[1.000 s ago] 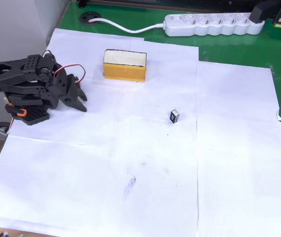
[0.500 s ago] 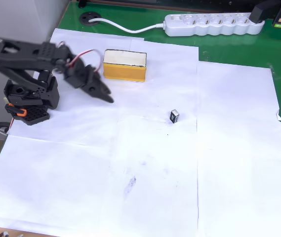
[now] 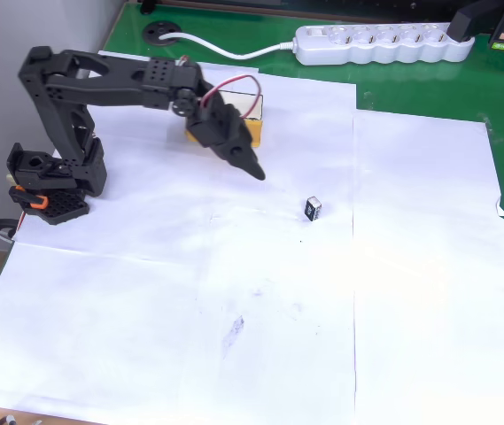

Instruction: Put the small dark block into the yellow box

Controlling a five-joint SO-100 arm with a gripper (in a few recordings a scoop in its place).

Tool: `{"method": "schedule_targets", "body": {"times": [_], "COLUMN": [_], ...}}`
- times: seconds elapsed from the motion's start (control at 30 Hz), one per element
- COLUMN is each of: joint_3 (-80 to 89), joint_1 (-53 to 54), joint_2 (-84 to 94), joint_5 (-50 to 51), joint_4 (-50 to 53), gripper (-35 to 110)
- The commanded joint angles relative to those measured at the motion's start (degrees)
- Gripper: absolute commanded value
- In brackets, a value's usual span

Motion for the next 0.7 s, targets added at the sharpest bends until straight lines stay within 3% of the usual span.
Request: {"method": "schedule_targets", "body": {"times": [0.0,0.3,0.67], "joint_3": [9.9,22.9,31.6], "joint_1": [-0.3,0.6,1.1], "joint_2": [3.6,17.4,27.6], "joint_5": [1.4,3.3,5.4], "joint_4": [-1.5,-1.4,-2.2], "gripper": [6,8,23]}}
